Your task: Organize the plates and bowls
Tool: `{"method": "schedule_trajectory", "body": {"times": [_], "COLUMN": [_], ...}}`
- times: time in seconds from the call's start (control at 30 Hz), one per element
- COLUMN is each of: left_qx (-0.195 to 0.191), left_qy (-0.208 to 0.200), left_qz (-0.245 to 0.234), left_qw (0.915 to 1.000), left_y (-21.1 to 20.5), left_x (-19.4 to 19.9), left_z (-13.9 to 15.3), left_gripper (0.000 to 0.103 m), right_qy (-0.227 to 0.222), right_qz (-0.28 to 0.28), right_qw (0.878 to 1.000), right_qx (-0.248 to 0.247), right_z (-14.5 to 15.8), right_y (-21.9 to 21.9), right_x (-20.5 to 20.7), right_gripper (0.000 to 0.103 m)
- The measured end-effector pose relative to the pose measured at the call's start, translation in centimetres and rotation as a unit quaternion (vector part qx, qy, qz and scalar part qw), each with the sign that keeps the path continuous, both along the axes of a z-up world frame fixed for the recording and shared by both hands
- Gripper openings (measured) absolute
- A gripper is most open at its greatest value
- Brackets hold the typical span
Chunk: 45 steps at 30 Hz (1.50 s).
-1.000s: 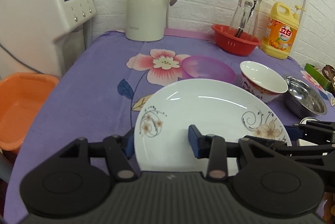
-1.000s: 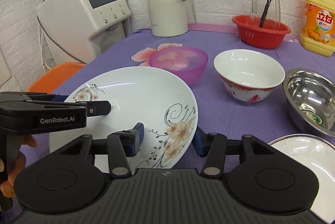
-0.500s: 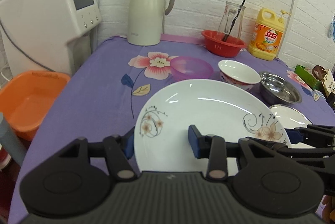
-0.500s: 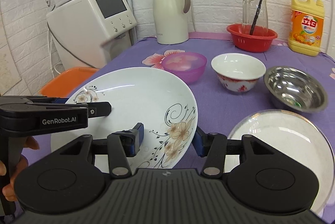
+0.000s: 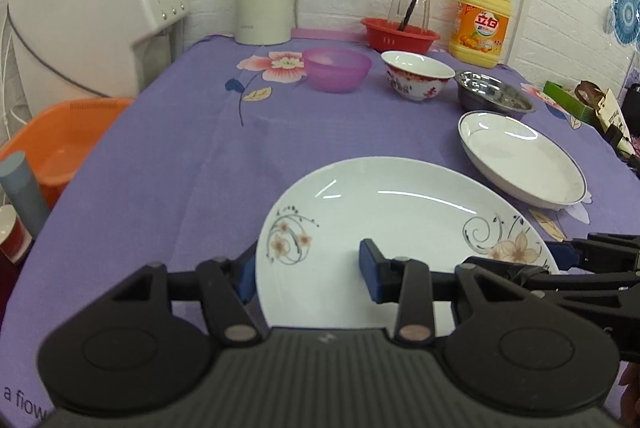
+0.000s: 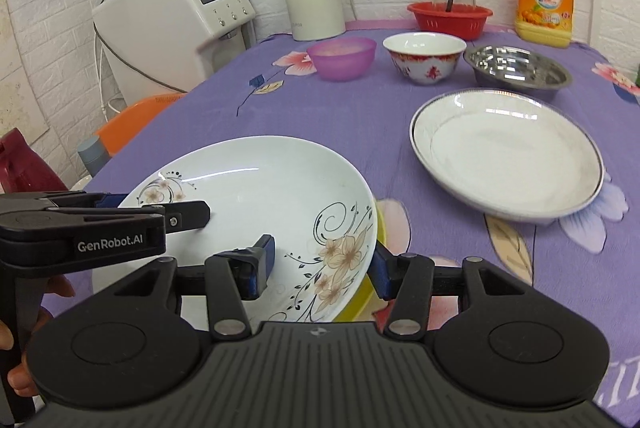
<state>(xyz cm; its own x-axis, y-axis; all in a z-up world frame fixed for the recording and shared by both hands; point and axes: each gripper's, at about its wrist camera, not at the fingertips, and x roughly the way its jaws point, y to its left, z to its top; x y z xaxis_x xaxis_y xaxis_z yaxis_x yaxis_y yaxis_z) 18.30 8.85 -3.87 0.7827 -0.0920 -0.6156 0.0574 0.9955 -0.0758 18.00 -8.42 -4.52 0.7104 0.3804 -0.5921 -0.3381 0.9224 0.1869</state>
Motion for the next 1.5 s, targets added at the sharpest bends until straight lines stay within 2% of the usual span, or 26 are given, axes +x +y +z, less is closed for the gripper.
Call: {"method": "schedule_trajectory", "body": {"times": [0.13, 0.23, 0.4, 0.43, 0.5, 0.63, 0.8, 0.93, 1.5], "left_qx": [0.000, -0.021, -0.016, -0.019, -0.026, -0.030, -0.029, -0.029, -0.011], "left_qy": [-0.001, 0.017, -0.003, -0.008, -0.023, -0.037, -0.041, -0.036, -0.041], "left_qz": [-0.003, -0.008, -0.012, -0.011, -0.009, -0.005, -0.011, -0.016, -0.038], "left_qw": [1.0000, 0.9996, 0.9998, 0.9997, 0.9994, 0.9988, 0.9987, 0.9988, 0.9984], "left_y": [0.2, 0.7, 0.5, 0.6, 0.9, 1.1, 0.3, -0.7, -4.8], "left_x": [0.3, 0.9, 1.0, 1.0, 0.9, 0.9, 1.3, 1.8, 2.7], "left_z": [-0.4, -1.2, -0.9, -0.6, 0.1, 1.1, 1.6, 1.8, 3.0], "left_gripper": [0.039, 0.039, 0.042, 0.043, 0.053, 0.056, 0.059, 0.062, 0.067], "right_qy": [0.002, 0.002, 0.002, -0.001, -0.010, -0.050, -0.068, -0.065, -0.053], "right_qz": [0.001, -0.003, -0.007, -0.009, -0.018, -0.045, -0.056, -0.066, -0.120], "right_qw": [1.000, 1.000, 1.000, 1.000, 0.999, 0.997, 0.995, 0.994, 0.988], "right_qx": [0.009, 0.010, 0.022, 0.025, 0.034, 0.048, 0.043, 0.051, 0.080], "right_z": [-0.4, -0.5, -0.5, -0.4, -0.1, 1.2, 2.1, 1.9, 1.0], "right_y": [-0.2, -0.6, -1.1, -1.3, -1.7, -2.8, -3.9, -5.0, -10.4], "right_x": [0.2, 0.4, 0.5, 0.4, 0.3, -0.1, -0.3, -0.4, -0.2], "right_gripper": [0.085, 0.085, 0.085, 0.085, 0.084, 0.086, 0.095, 0.103, 0.103]}}
